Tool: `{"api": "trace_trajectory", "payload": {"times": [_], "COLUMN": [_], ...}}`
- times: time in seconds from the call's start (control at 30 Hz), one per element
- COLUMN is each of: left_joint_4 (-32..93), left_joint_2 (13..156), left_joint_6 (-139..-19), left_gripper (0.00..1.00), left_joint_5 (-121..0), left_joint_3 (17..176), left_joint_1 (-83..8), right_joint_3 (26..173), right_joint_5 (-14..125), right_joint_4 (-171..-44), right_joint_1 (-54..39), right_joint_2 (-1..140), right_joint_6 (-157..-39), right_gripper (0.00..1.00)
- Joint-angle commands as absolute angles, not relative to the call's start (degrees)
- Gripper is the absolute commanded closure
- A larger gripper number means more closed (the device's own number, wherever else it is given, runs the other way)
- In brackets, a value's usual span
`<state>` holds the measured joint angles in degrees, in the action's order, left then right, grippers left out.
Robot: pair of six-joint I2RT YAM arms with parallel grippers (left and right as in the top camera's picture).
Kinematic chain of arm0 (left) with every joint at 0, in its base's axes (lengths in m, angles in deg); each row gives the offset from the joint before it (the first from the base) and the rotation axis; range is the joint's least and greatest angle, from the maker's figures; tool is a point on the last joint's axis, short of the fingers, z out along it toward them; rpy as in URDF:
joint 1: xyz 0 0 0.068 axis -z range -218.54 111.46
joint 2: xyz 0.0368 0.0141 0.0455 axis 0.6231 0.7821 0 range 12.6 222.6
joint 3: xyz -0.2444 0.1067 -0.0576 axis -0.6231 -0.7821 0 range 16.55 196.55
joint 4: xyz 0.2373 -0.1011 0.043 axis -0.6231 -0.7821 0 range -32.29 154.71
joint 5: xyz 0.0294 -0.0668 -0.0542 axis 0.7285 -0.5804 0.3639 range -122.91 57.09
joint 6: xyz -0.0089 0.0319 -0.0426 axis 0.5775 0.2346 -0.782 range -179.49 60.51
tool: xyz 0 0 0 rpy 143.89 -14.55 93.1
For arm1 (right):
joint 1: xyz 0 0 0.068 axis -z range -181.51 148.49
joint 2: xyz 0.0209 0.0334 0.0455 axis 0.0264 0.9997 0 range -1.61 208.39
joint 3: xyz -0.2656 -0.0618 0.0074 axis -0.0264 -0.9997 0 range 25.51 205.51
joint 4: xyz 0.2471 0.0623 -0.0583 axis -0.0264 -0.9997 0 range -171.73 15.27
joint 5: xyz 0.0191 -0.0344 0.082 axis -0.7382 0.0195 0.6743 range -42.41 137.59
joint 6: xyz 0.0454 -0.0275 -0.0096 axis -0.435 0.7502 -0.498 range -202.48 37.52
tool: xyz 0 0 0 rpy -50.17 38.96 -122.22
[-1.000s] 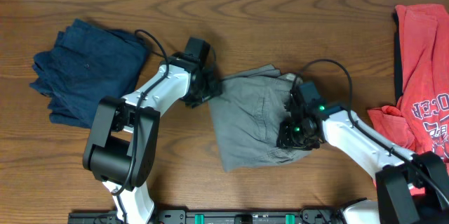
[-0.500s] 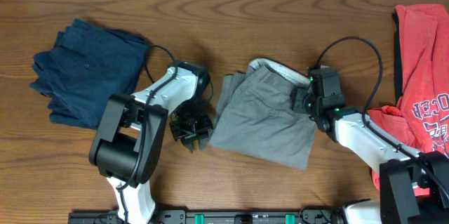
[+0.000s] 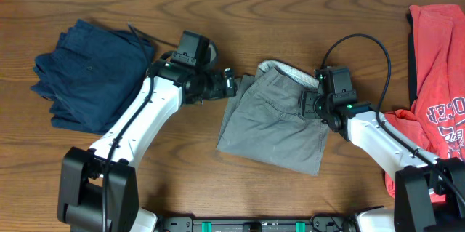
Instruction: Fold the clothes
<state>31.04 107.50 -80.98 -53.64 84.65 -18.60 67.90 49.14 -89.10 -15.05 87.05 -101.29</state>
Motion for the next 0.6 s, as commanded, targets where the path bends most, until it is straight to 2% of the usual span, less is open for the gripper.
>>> {"api": "trace_trajectory", "payload": {"times": [0.0,0.37,0.57], "left_joint_4": [33.86,45.33,47.52], "left_joint_2": [110.27,125.05,132.78], "left_joint_6": [-74.06,-74.1,-75.04], "left_gripper": [0.02,0.02,0.02], "left_joint_5": [-57.77,-74.91,-79.98], "left_joint_3": [84.82,84.82,84.82], "left_joint_1": [-18.75,-18.69,-18.38], "right_joint_3": [68.69,68.67,68.67], "right_joint_5": [49.16,49.16,49.16], "right_joint_4": [-89.97,-90.89,-90.91], "right_joint_1": [-14.55,-14.55,-14.55], "right_joint_2": [87.33,87.33,87.33], "right_joint_6": [-100.42,-100.42,-100.42], "right_gripper": [0.33,0.32,0.32]}}
